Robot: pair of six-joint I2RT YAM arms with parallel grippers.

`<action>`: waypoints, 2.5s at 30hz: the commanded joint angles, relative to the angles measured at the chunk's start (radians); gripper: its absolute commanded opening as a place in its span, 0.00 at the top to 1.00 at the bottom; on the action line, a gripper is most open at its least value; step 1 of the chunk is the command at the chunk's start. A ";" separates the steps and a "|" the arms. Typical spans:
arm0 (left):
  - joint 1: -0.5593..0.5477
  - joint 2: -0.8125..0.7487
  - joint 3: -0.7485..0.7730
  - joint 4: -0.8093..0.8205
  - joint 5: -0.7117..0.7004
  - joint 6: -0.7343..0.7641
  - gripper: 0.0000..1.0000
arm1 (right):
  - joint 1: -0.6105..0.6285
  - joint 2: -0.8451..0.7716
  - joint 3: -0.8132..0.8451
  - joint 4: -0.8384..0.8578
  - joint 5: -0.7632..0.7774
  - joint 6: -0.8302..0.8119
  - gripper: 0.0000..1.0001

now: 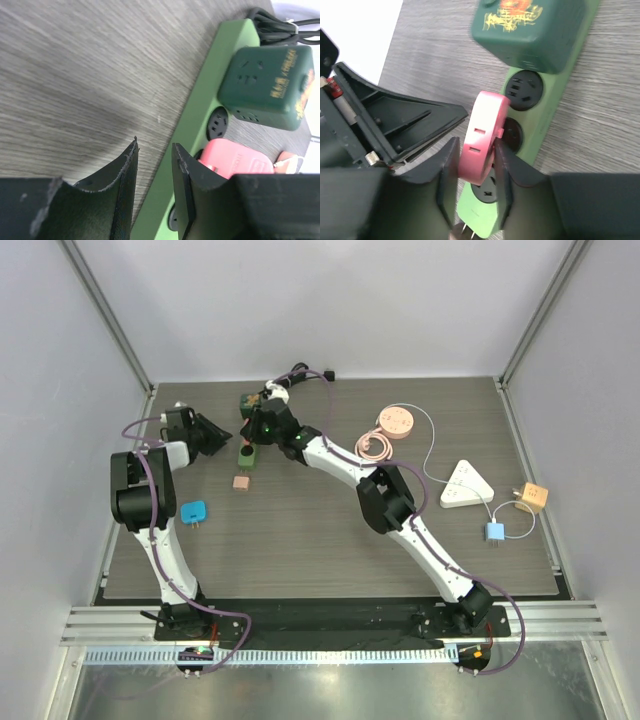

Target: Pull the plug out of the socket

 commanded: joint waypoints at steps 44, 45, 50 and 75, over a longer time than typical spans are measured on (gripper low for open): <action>-0.059 0.115 0.172 -0.057 0.139 -0.187 1.00 | -0.066 -0.151 -0.164 0.094 -0.070 0.006 0.99; -0.062 0.127 0.183 -0.066 0.140 -0.183 1.00 | -0.066 -0.151 -0.162 0.094 -0.083 0.009 0.99; -0.097 0.175 0.285 -0.222 0.104 -0.082 1.00 | -0.065 -0.129 -0.101 0.122 -0.128 0.003 0.99; -0.205 0.242 0.421 -0.362 0.016 0.090 1.00 | -0.079 -0.082 0.161 0.217 -0.133 0.169 0.99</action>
